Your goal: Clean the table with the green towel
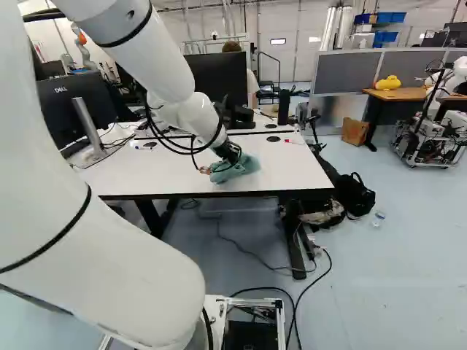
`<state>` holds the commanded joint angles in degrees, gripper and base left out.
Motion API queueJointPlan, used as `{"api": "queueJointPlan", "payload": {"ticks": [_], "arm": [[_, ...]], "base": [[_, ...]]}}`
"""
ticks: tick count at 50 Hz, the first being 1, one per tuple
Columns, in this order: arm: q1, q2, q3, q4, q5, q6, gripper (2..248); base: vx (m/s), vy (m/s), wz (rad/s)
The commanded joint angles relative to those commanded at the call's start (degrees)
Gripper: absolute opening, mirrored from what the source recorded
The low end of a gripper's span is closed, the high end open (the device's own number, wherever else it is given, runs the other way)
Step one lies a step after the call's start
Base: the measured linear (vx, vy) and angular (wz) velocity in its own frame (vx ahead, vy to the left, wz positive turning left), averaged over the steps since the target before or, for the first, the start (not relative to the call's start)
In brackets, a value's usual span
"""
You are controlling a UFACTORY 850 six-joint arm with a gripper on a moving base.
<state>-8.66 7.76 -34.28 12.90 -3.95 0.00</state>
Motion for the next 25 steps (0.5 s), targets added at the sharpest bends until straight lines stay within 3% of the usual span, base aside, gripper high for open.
{"api": "queueJointPlan", "payload": {"ticks": [25], "arm": [[-1.15, -1.96, -1.84, 0.00, -1.10, 0.00, 30]], "base": [[0.000, 0.000, 0.000]]}}
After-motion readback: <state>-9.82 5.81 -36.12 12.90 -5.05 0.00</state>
